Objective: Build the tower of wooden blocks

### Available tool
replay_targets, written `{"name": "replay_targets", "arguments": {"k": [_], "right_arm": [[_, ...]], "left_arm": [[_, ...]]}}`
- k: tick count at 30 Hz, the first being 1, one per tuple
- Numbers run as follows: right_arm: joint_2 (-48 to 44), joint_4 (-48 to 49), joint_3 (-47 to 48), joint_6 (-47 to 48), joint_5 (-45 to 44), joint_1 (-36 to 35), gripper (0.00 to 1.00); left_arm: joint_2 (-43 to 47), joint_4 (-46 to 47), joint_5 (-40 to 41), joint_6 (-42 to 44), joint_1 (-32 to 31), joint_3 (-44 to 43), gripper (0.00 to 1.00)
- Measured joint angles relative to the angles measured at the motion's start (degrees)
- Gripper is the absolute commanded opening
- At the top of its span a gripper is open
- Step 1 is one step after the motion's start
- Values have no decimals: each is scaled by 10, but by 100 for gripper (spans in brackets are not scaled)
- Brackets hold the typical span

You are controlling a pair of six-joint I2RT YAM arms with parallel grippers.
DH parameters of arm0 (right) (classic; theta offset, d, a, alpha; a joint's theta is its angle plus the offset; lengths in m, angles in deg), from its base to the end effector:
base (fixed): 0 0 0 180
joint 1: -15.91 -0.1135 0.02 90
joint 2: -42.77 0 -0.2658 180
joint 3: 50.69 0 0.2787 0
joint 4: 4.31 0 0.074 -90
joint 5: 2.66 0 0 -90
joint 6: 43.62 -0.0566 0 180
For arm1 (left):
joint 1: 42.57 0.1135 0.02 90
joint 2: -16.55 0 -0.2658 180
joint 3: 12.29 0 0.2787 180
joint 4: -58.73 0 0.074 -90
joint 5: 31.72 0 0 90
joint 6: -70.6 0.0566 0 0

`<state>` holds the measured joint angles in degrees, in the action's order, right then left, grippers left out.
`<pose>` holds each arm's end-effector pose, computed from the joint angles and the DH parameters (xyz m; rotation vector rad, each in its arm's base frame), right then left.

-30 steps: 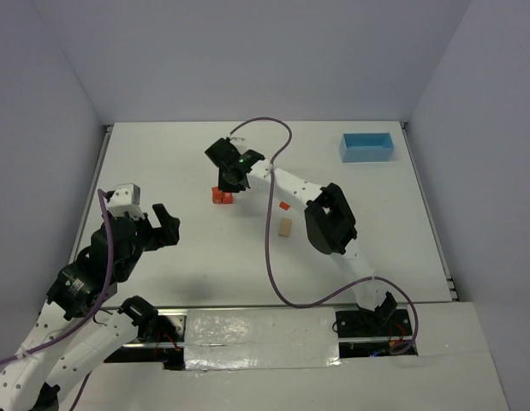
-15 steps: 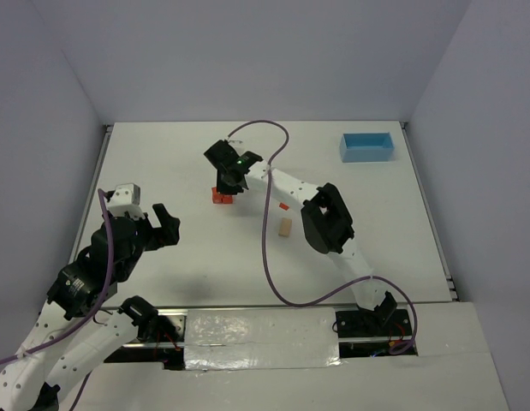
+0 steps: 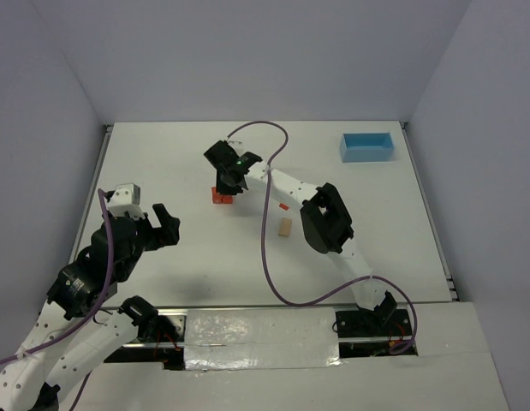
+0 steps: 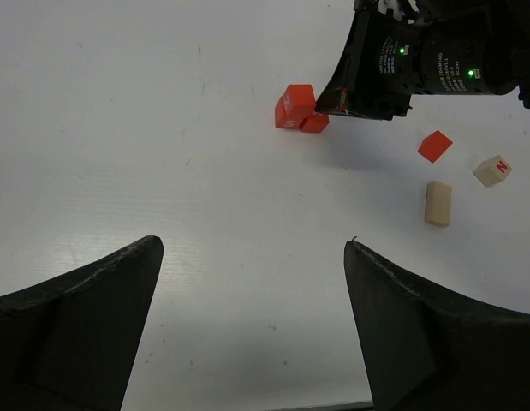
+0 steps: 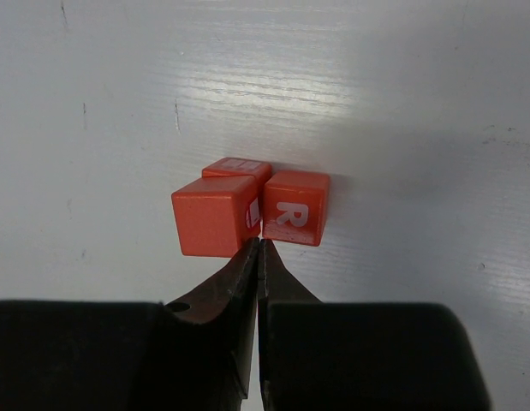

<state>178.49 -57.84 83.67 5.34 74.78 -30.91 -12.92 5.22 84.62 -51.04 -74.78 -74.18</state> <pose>0.3944 0.4023 0.1867 -0.0396 2.5317 0.3548 0.1320 -0.0535 0.3488 -0.2936 1.8885 -0.3099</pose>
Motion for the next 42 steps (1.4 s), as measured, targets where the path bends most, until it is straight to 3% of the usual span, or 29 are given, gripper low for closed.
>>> {"name": "replay_targets", "arguments": {"k": [31, 42], "right_arm": [[-1, 12, -6, -3, 1, 2, 9], [-85, 28, -111, 3, -20, 25, 10]], "left_arm": [[0, 0, 4, 0, -3, 0, 100], [1, 0, 4, 0, -4, 0, 99]]}}
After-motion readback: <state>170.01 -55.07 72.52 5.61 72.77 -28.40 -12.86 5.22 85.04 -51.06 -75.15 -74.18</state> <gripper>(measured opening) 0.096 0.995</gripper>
